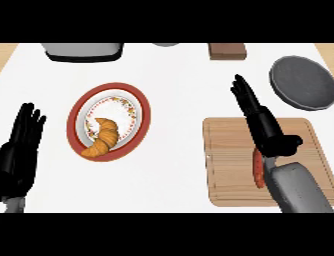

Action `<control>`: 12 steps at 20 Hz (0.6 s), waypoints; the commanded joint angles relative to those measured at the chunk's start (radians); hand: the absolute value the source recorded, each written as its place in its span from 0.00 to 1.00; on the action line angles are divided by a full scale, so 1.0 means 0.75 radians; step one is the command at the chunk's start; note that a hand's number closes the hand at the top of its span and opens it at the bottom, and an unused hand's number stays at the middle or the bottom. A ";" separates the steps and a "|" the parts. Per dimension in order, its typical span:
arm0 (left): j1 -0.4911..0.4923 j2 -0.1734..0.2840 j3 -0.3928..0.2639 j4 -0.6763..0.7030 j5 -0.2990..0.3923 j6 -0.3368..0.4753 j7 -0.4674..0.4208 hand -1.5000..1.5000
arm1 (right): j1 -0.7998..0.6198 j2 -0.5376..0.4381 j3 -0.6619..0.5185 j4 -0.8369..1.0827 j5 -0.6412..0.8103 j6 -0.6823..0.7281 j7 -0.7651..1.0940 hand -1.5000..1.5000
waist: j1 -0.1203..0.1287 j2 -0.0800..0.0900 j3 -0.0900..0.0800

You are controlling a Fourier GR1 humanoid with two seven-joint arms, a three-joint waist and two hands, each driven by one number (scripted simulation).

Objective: Pick the sweet potato from the cutting board and place it in the pan

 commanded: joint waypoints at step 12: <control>-0.119 -0.189 -0.333 0.067 0.053 -0.218 0.279 0.50 | -0.068 -0.384 0.034 0.097 0.601 -0.279 -0.222 0.00 | -0.008 0.017 0.016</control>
